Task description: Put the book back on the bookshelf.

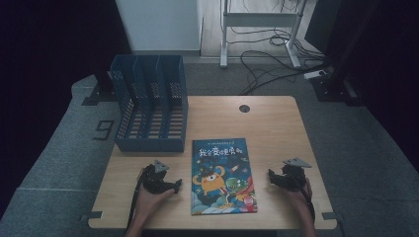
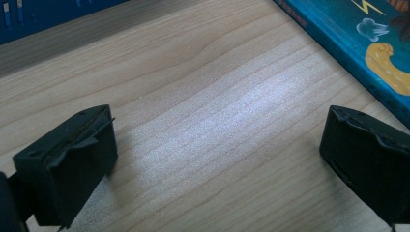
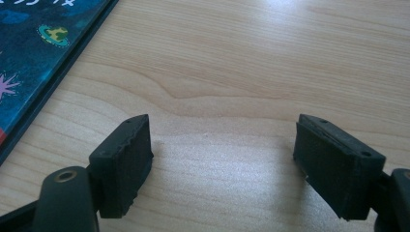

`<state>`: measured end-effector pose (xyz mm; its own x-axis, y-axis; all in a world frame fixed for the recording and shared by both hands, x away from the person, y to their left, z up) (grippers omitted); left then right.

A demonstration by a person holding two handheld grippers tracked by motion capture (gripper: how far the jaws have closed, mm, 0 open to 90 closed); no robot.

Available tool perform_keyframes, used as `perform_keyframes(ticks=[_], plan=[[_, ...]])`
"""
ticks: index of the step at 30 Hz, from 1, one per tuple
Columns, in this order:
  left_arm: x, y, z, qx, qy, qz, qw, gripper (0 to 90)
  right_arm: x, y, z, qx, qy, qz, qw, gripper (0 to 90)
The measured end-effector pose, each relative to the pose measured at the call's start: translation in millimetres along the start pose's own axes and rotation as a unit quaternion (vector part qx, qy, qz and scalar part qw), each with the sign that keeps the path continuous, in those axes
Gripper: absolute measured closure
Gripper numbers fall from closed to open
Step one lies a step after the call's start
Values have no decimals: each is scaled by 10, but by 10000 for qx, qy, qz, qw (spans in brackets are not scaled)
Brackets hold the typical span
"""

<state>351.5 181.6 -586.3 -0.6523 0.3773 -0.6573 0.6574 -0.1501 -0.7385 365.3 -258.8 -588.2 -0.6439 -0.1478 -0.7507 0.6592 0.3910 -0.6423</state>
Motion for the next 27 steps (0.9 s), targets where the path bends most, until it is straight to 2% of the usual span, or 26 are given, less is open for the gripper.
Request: perform_keyframes(ticks=[8,18,27], plan=[[-13,11,2,-67,-59,-18,10000,0,-13,14,8,-12,-21,-12,10000,205],[-9,6,-3,-86,-103,-5,9999,4,-25,26,15,98,40,1,9999,205],[-9,8,-8,-111,-123,-11,9999,4,-21,-5,27,89,60,-26,9999,246]])
Point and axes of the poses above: each handheld gripper's, and its own axes: y roughly forward along the jaws, x roughly out of its underside, z roughly to its right, the point moved 5 cm from there along y, roughly forward along the jaws, and after that the axes turned 12 degrees about -x, right-handed, at the moved point
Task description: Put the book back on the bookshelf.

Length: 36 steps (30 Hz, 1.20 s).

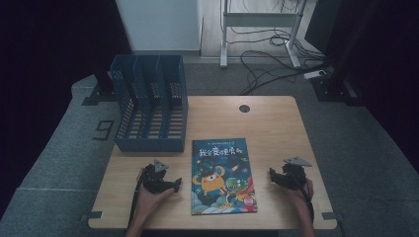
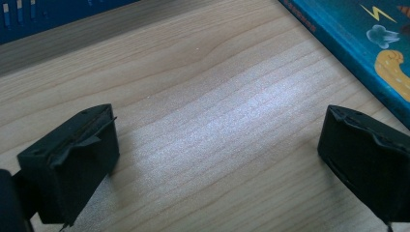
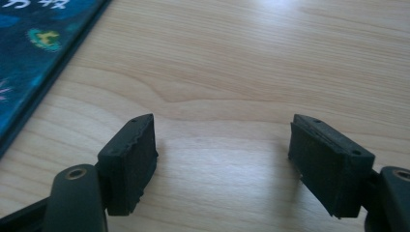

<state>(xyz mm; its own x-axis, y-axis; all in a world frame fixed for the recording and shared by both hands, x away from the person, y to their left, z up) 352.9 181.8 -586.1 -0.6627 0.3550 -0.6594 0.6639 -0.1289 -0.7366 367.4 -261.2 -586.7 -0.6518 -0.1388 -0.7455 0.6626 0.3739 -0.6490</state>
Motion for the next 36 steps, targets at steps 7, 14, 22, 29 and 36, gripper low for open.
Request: perform_keyframes(ticks=[7,14,22,29,36], plan=[[1,-50,-52,-246,-261,253,9990,83,-91,-68,-58,-209,40,219,9995,229],[-25,-147,-90,-161,-491,364,9980,85,-189,-104,-213,-451,-97,352,9983,224],[-119,-358,-57,-349,-545,927,9936,140,-243,-98,-382,-756,-85,455,9961,228],[-123,-384,-3,-88,-531,919,9943,150,-288,-66,-564,-1133,-86,534,9921,235],[-113,-394,-1,-57,-498,901,9947,155,-310,-37,-671,-1179,-181,580,9912,240]])
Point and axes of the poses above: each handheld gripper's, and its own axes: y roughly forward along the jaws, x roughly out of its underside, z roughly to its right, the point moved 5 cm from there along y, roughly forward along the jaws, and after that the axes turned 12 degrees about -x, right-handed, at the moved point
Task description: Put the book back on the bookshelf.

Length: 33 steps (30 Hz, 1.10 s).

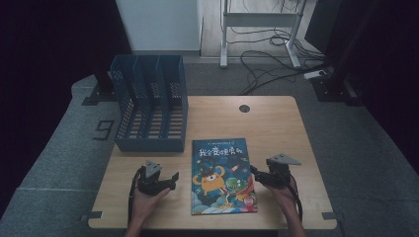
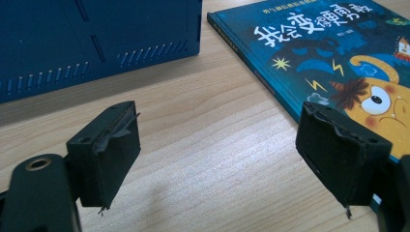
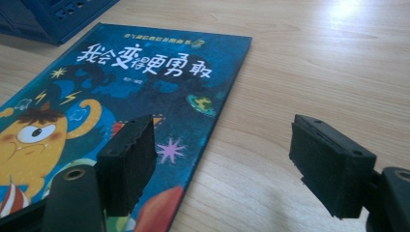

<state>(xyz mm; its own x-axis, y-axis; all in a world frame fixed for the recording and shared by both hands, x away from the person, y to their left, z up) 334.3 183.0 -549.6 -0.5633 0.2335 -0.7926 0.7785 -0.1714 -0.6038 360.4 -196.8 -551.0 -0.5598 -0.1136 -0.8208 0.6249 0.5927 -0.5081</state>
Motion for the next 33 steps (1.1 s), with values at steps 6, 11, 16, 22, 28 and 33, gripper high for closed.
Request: perform_keyframes(ticks=[6,11,16,22,28,33], plan=[[12,9,18,20,21,-62,10000,156,3,63,-74,-34,-93,-60,9999,243],[33,28,35,24,59,-94,9999,160,11,126,-149,-121,-191,-125,9997,243],[45,39,65,35,137,-114,9998,163,14,189,-217,-232,-215,-163,9994,243],[56,48,81,54,152,-144,9998,165,35,271,-302,-363,-225,-238,9988,242],[60,43,114,156,145,-189,9996,180,63,352,-382,-439,-309,-368,9979,240],[32,9,185,250,197,-160,9994,181,68,373,-425,-448,-323,-392,9977,237]])
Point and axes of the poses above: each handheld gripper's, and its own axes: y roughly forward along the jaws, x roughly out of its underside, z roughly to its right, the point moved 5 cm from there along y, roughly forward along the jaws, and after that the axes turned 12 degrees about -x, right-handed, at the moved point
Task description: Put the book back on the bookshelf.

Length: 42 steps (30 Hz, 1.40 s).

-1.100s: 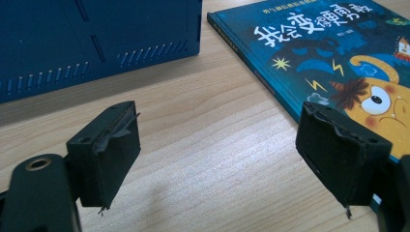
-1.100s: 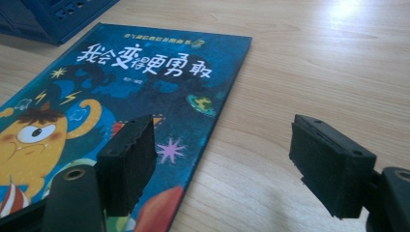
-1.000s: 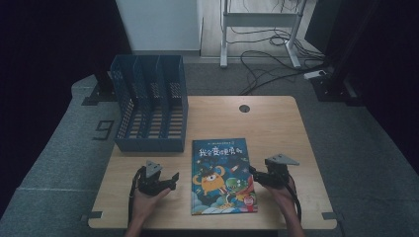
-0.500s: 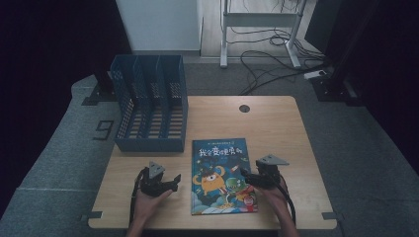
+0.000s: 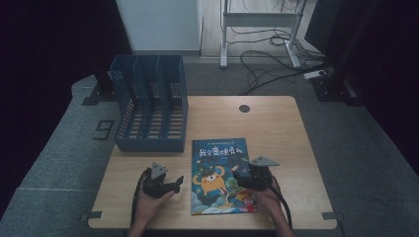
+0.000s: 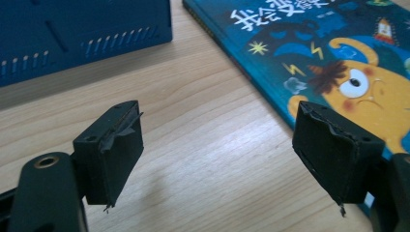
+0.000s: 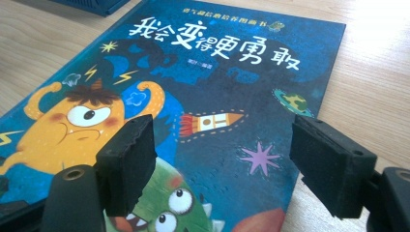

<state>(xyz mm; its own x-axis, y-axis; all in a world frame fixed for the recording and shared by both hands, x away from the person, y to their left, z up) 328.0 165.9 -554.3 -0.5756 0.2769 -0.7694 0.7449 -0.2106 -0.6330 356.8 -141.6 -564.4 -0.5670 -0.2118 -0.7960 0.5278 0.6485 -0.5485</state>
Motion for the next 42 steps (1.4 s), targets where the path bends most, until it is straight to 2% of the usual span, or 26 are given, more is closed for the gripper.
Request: perform_keyframes(ticks=[8,14,19,23,28,32,36,38,40,42], plan=[[-37,90,165,177,126,-138,9997,178,10,25,-20,-30,-23,-62,10000,228],[-130,197,294,262,196,-239,9992,177,61,98,-20,-31,29,-269,9996,219],[-89,306,404,279,310,-428,9982,173,70,106,-41,34,15,-330,9994,211],[-100,307,452,326,300,-411,9982,173,71,104,-39,85,30,-349,9993,200],[-93,326,463,263,394,-479,9977,174,81,118,-56,239,-88,-411,9988,191],[-78,323,490,326,405,-500,9974,166,82,110,-44,313,-105,-441,9985,191],[-52,330,557,440,403,-541,9968,163,84,87,-3,416,-29,-452,9981,188],[-39,340,593,482,425,-569,9963,165,107,94,40,478,73,-560,9973,172],[-38,342,628,502,437,-548,9963,164,120,91,66,336,257,-515,9978,186],[-36,341,652,540,435,-550,9961,164,123,86,64,264,284,-513,9979,201]])
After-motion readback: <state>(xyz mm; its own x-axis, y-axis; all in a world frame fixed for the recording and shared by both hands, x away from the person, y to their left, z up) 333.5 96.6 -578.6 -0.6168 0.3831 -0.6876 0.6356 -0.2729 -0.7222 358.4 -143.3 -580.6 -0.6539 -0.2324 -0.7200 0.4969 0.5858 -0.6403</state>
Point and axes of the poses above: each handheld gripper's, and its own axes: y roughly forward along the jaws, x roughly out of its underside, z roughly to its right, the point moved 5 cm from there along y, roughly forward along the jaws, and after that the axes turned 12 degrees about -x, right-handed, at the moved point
